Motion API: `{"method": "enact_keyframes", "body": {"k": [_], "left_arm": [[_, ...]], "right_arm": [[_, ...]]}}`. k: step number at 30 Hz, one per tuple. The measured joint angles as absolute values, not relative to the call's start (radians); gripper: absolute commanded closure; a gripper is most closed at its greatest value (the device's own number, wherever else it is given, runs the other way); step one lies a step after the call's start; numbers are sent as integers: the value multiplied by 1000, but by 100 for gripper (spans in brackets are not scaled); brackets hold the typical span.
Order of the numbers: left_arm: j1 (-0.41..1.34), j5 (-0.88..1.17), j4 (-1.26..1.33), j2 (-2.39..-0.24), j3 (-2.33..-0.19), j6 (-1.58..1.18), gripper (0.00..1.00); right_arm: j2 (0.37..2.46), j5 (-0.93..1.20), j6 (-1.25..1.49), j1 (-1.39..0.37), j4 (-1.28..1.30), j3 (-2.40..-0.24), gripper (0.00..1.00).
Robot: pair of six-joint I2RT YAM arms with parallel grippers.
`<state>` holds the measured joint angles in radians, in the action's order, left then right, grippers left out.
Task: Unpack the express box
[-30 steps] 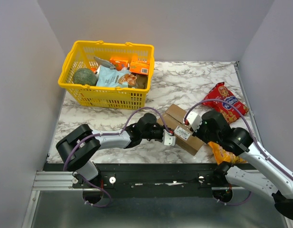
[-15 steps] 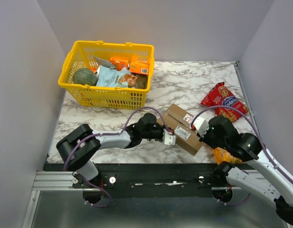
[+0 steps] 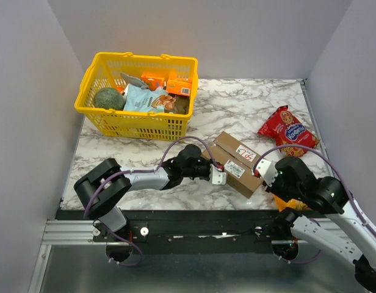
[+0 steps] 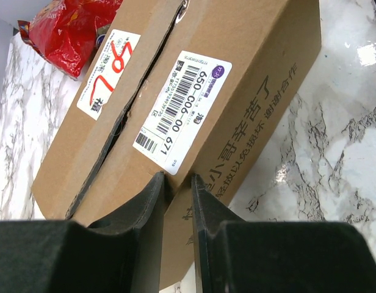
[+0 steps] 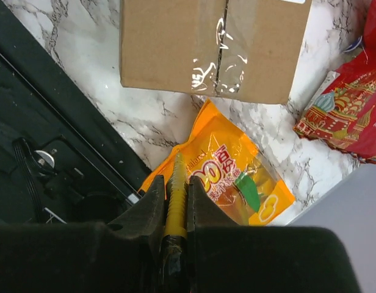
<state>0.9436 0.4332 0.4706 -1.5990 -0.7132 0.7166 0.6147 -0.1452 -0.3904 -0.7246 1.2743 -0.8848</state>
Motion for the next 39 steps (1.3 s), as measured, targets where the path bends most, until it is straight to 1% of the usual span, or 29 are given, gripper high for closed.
{"method": "enact_keyframes", "body": {"k": [3, 4, 6, 12, 14, 16, 19, 24, 29, 34, 39], "left_arm": [[943, 435, 449, -1596, -728, 717, 63], [943, 436, 434, -1594, -737, 715, 61], [940, 440, 377, -1579, -759, 701, 56], [857, 442, 138, -1497, -848, 609, 49], [818, 442, 87, -1465, -887, 575, 48], [789, 442, 40, -1433, -929, 534, 46], [769, 440, 4, -1416, -967, 454, 46], [735, 400, -73, -1440, -977, 300, 46], [694, 379, -130, -1489, -990, 197, 42], [672, 382, -158, -1514, -991, 178, 42], [672, 418, -175, -1518, -973, 234, 42]], "right_arm": [[604, -160, -392, -725, 1282, -892, 100], [600, -171, -394, -725, 1278, -890, 99], [594, -192, -402, -725, 1257, -873, 100], [609, -255, -439, -724, 1158, -806, 99], [613, -269, -445, -717, 1122, -790, 100], [614, -275, -447, -704, 1093, -775, 100], [620, -277, -444, -670, 1062, -756, 99], [683, -287, -433, -622, 1011, -733, 100], [785, -296, -431, -593, 938, -723, 100], [839, -295, -458, -583, 853, -715, 100], [893, -291, -495, -582, 772, -715, 100]]}}
